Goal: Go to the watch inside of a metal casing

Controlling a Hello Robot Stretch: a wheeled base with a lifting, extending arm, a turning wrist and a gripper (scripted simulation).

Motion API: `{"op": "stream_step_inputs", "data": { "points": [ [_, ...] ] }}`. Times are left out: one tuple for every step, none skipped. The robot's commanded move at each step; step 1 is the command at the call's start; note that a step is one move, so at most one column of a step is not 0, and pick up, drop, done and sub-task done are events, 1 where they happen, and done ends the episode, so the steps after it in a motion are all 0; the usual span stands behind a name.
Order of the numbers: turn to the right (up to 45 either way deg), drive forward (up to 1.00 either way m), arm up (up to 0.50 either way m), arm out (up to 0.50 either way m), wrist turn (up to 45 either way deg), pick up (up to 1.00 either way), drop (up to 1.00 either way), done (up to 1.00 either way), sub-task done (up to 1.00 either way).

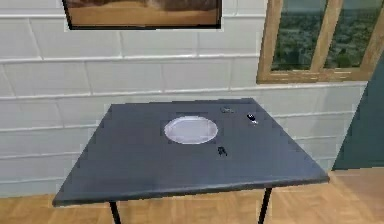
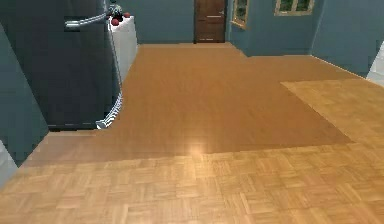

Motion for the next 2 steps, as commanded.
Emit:
{"op": "stream_step_inputs", "data": {
  "points": [
    [9.0,0.0,0.0,0.0,0.0,0.0,0.0,0.0,0.0],
    [0.0,1.0,0.0,0.0,0.0,0.0,0.0,0.0,0.0]
  ]
}}
